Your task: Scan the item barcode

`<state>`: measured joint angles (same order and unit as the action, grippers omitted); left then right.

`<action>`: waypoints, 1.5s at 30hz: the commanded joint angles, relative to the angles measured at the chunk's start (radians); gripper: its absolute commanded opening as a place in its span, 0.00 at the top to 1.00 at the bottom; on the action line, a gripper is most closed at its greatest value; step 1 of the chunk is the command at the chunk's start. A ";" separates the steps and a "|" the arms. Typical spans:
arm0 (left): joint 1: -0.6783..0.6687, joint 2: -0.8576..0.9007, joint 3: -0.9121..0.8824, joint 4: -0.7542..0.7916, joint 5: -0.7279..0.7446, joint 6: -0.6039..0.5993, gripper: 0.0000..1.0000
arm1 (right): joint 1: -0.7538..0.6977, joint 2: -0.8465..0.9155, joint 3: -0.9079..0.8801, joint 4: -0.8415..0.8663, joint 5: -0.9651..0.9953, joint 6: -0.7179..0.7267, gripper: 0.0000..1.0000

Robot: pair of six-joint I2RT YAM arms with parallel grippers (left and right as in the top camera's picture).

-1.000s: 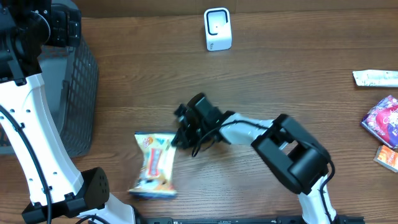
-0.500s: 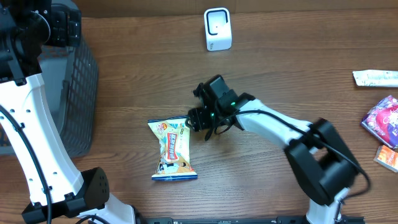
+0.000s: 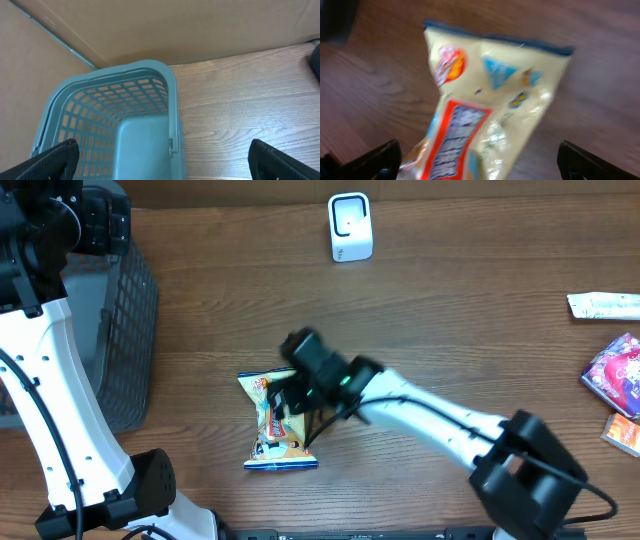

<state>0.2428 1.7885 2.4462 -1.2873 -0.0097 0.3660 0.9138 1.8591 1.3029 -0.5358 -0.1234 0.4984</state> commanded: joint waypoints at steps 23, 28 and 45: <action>0.006 0.012 -0.003 0.004 0.010 -0.014 0.00 | 0.155 0.166 0.041 0.059 0.220 0.078 0.67; 0.006 0.012 -0.003 0.004 0.010 -0.014 0.00 | 0.145 0.163 0.041 0.059 0.186 0.079 0.95; 0.006 0.013 -0.003 0.004 0.010 -0.014 0.00 | -0.539 0.108 0.063 0.242 -1.447 0.154 0.96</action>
<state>0.2428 1.7885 2.4462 -1.2869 -0.0101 0.3660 0.4675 2.0090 1.3506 -0.3382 -1.2446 0.5972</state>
